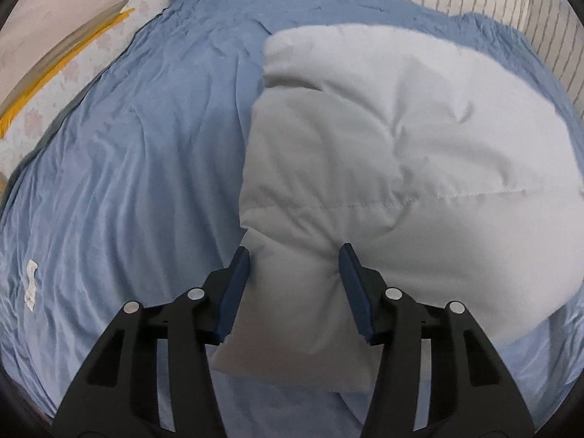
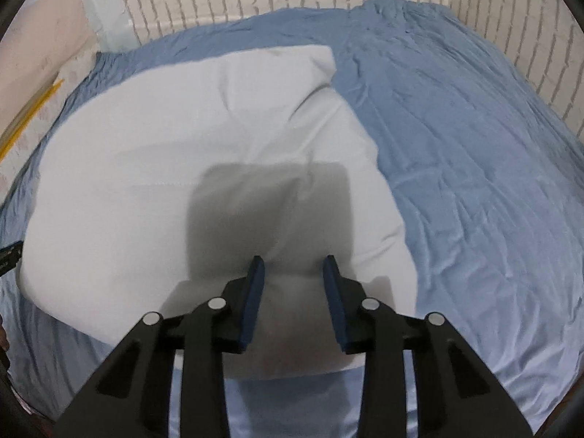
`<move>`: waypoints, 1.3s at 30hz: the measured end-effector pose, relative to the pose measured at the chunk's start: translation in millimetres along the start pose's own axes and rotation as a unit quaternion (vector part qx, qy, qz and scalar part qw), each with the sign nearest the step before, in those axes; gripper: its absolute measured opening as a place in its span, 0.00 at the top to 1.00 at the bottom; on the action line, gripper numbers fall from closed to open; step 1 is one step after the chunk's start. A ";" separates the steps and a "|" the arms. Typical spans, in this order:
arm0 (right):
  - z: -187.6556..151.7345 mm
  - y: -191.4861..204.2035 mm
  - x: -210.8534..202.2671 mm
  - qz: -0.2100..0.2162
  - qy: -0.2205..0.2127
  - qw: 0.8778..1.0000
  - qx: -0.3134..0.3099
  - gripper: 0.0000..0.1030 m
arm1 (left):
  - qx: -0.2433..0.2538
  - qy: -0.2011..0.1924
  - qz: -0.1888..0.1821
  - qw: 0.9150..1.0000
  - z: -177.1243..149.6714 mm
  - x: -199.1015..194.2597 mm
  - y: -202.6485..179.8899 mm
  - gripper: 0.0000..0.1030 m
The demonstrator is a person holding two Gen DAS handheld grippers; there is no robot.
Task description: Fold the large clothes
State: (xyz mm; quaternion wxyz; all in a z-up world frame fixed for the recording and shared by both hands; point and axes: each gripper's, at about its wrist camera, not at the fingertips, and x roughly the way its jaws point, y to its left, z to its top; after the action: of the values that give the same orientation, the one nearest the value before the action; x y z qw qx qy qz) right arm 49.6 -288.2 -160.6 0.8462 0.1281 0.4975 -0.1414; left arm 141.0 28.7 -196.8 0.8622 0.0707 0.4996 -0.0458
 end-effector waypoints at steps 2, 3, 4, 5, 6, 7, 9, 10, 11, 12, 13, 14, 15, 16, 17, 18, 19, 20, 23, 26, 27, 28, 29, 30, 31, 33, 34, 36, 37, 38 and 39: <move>-0.5 0.4 6.6 0.005 0.007 1.000 0.001 0.68 | 0.003 0.008 0.001 1.000 1.6 7.4 -3.5 0.50; 0.1 -1.0 9.9 0.010 0.011 1.000 0.004 0.68 | 0.002 0.015 -0.002 1.000 1.2 11.6 -2.6 0.50; 2.1 -2.6 14.0 0.019 0.016 1.000 0.010 0.68 | -0.001 0.019 -0.006 1.000 0.2 13.9 -1.7 0.50; 3.8 -4.4 17.2 0.026 0.020 0.999 0.018 0.68 | -0.009 0.027 -0.017 0.999 2.1 19.5 0.0 0.50; 5.8 -6.2 21.5 0.034 0.025 0.999 0.026 0.68 | -0.013 0.031 -0.023 0.999 3.0 22.2 3.3 0.49; 7.8 -6.9 25.5 0.040 0.030 0.998 0.030 0.68 | -0.018 0.035 -0.028 0.999 4.5 27.3 5.3 0.48; 11.5 -5.4 32.2 0.043 0.037 0.998 0.030 0.68 | -0.021 0.044 -0.033 0.998 4.5 33.5 8.7 0.46; 13.2 -3.2 35.4 0.042 0.041 0.998 0.026 0.68 | -0.022 0.049 -0.033 0.998 5.4 36.9 8.7 0.46; 14.9 -0.8 38.7 0.040 0.044 0.998 0.021 0.68 | -0.023 0.052 -0.034 0.998 5.9 38.9 8.9 0.46; 15.8 0.6 40.3 0.039 0.046 0.998 0.018 0.68 | -0.022 0.054 -0.034 0.998 11.5 42.8 6.5 0.45; 16.8 1.7 42.7 0.036 0.047 0.998 0.016 0.68 | -0.021 0.056 -0.033 0.998 13.3 45.0 4.5 0.45; 17.2 2.4 44.5 0.035 0.048 0.998 0.014 0.68 | -0.019 0.058 -0.031 0.998 14.3 46.6 3.1 0.45; 16.7 3.7 45.9 0.033 0.048 0.998 0.012 0.68 | -0.017 0.059 -0.029 0.998 15.5 48.4 1.4 0.44; 15.4 3.5 46.5 0.032 0.048 0.998 0.011 0.68 | -0.014 0.060 -0.027 0.998 16.3 49.5 0.0 0.44; 14.1 3.1 46.7 0.031 0.047 0.998 0.010 0.68 | -0.013 0.062 -0.025 0.998 16.7 50.9 -1.2 0.44; 13.9 2.8 47.4 0.028 0.046 0.998 0.012 0.68 | -0.013 0.063 -0.025 0.998 17.5 52.6 -2.4 0.44; 13.4 2.9 47.9 0.028 0.045 0.999 0.011 0.68 | -0.012 0.063 -0.024 0.998 18.8 54.3 -4.7 0.43; 12.8 2.5 48.3 0.027 0.045 0.999 0.009 0.69 | -0.009 0.063 -0.021 0.998 18.5 55.4 -4.2 0.42; 13.5 4.5 48.7 0.025 0.044 0.999 0.008 0.69 | -0.008 0.064 -0.017 0.998 20.7 58.1 -9.1 0.41; 12.6 5.6 50.0 0.020 0.043 0.999 0.004 0.69 | -0.005 0.065 -0.014 0.998 22.0 59.2 -9.5 0.40; 12.6 6.2 50.0 0.017 0.043 0.999 0.002 0.69 | -0.004 0.065 -0.012 0.998 22.3 60.4 -9.5 0.37; 12.7 7.8 49.5 0.014 0.043 0.999 0.001 0.69 | -0.005 0.065 -0.010 0.998 22.9 59.0 -14.1 0.35; 12.4 8.9 48.9 0.012 0.042 0.999 0.000 0.69 | -0.007 0.065 -0.007 0.998 23.2 60.5 -13.6 0.31; 12.5 9.1 48.8 0.010 0.042 0.999 -0.001 0.69 | -0.011 0.066 -0.007 0.998 23.3 62.6 -11.4 0.26; 12.9 9.6 48.8 0.009 0.042 0.999 -0.002 0.69 | -0.017 0.068 -0.009 0.997 24.3 65.0 -10.0 0.24; 12.8 9.6 49.3 0.008 0.043 0.999 -0.002 0.69 | -0.028 0.075 -0.022 0.997 25.1 67.8 -4.4 0.23; 11.9 10.1 49.1 0.008 0.043 0.999 -0.002 0.69 | -0.027 0.076 -0.023 0.996 25.8 67.9 -4.4 0.23; 11.2 11.4 48.2 0.008 0.043 0.999 -0.002 0.69 | -0.019 0.072 -0.015 0.997 26.4 66.9 -8.0 0.23; 12.0 11.1 48.3 0.007 0.044 0.999 -0.002 0.69 | -0.015 0.070 -0.009 0.997 26.7 66.6 -10.7 0.23; 12.1 11.7 47.8 0.007 0.044 0.999 -0.001 0.69 | -0.015 0.069 -0.007 0.997 26.7 66.2 -14.7 0.23; 12.2 11.5 47.8 0.007 0.044 0.999 -0.001 0.69 | -0.015 0.069 -0.005 0.998 27.1 66.3 -17.0 0.23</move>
State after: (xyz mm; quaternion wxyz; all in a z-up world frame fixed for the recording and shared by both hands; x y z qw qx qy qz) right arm 85.9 -287.3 -196.0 0.8247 0.1367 0.5334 -0.1294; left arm 194.6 6.9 -242.4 0.8265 0.0584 0.5586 -0.0378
